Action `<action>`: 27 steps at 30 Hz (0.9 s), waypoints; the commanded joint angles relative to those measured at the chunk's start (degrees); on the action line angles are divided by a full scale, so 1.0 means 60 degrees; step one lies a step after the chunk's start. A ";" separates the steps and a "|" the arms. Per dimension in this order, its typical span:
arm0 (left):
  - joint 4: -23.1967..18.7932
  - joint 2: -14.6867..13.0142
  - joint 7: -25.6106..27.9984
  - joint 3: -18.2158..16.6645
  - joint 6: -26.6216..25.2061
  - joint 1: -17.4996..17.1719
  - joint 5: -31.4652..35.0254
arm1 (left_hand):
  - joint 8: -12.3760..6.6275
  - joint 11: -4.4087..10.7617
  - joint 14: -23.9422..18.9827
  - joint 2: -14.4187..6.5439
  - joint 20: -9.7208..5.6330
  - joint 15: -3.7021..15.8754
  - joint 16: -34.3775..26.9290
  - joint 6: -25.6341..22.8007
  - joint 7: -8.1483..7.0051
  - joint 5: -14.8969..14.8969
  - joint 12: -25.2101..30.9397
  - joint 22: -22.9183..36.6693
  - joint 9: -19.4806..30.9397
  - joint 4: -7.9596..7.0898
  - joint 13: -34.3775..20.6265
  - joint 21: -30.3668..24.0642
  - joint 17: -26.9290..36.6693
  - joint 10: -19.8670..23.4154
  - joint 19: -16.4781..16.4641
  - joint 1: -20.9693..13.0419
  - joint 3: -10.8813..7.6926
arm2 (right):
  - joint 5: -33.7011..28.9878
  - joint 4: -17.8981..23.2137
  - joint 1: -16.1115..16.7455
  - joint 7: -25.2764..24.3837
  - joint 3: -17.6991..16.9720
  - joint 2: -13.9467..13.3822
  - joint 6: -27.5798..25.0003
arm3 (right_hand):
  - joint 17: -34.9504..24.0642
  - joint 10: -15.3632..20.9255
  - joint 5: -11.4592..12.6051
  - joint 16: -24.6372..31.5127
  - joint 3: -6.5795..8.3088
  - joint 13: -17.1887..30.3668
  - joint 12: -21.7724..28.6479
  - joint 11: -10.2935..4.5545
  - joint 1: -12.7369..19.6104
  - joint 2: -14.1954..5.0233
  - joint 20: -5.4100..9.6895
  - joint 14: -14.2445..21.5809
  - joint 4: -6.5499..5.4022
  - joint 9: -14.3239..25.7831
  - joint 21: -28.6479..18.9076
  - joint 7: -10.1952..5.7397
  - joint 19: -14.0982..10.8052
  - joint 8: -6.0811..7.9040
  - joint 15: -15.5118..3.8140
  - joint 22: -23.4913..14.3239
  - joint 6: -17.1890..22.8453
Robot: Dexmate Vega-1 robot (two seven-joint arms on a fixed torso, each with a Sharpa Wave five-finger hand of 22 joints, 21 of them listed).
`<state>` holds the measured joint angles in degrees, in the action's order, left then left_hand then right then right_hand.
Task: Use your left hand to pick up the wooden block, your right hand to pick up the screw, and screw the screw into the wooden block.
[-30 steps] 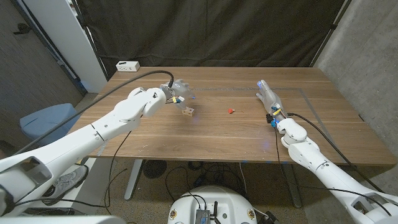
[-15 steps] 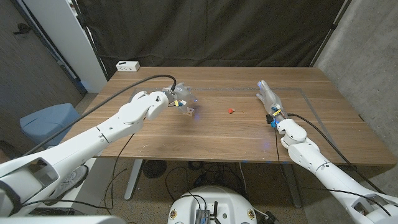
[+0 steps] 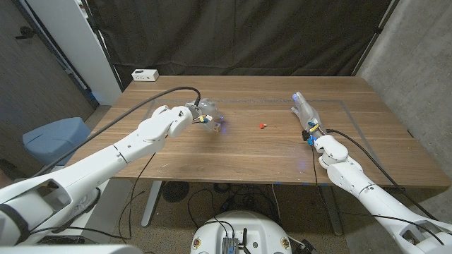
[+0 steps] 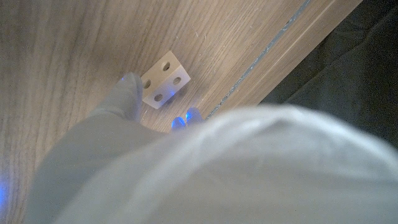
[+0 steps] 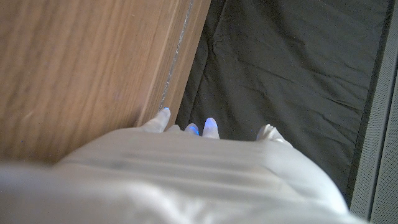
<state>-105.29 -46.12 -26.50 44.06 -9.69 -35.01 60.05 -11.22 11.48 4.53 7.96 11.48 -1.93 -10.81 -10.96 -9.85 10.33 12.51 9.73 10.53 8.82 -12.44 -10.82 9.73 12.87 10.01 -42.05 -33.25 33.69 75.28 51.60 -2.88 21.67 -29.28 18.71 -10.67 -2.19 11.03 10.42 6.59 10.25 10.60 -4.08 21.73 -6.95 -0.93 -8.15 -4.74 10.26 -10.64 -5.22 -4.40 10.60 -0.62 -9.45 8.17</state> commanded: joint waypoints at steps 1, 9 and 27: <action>0.0244 0.0099 0.0131 0.0153 -0.0120 0.0041 -0.0158 | -0.0002 0.0010 -0.0045 0.0028 0.0092 -0.0035 -0.0015 0.0012 0.0075 0.0002 0.0034 0.0043 0.0034 0.0000 -0.0051 -0.0023 0.0049 0.0057 0.0527 0.0056 0.0072 | -0.0048 -0.0021 -0.0040 -0.0069 0.0048 0.0022 -0.0087 | -0.0033 -0.0033 0.0066 0.0082 0.0000 0.0041 0.0005 -0.0006 -0.0056 -0.0018 -0.0028 -0.0078 0.0054 0.0042 -0.0017 -0.0012 0.0044 0.0014 0.0016 -0.0043 -0.0002; 0.0369 0.0115 0.0291 0.0246 -0.0117 0.0064 -0.0234 | -0.0065 0.0036 -0.0166 -0.0009 0.0092 0.0013 -0.0053 -0.0138 0.0093 0.0013 0.0132 0.0044 0.0035 0.0014 -0.0075 -0.0042 0.0050 0.0264 0.0457 -0.0001 0.0100 | -0.0077 -0.0030 -0.0032 -0.0130 0.0056 0.0043 -0.0082 | -0.0034 -0.0046 0.0066 0.0084 0.0004 0.0041 0.0006 -0.0012 -0.0069 -0.0020 -0.0034 -0.0092 0.0064 0.0042 -0.0017 -0.0010 0.0051 0.0014 0.0030 -0.0043 -0.0009; 0.0600 0.0124 0.1255 0.0345 -0.0177 -0.0064 -0.0106 | -0.0180 0.0106 -0.0636 -0.0074 0.0069 0.0220 -0.0159 -0.0537 -0.0016 0.0025 0.0336 0.0044 0.0038 0.0053 -0.0151 -0.0105 0.0052 0.0757 0.0157 -0.0205 0.0174 | -0.0106 -0.0120 -0.0044 -0.0171 0.0077 0.0087 -0.0064 | -0.0032 -0.0060 0.0068 0.0093 0.0016 0.0041 0.0013 -0.0018 -0.0087 -0.0021 -0.0082 -0.0104 0.0093 0.0044 -0.0016 -0.0011 0.0071 0.0021 0.0020 -0.0043 -0.0009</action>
<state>-102.51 -45.45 -23.06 45.93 -10.49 -34.63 59.06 -11.89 12.09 1.31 7.51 11.47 -0.76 -11.47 -13.27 -9.85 10.33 14.17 9.73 10.52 9.03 -13.18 -11.09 9.73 16.58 10.01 -42.50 -32.59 33.22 74.99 51.48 -3.75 22.00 -28.96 18.27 -10.65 -2.17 11.03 10.42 6.55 10.25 10.59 -4.09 21.73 -6.95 -1.25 -8.22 -4.71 10.26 -10.64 -5.23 -4.08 10.60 -0.52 -9.45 8.17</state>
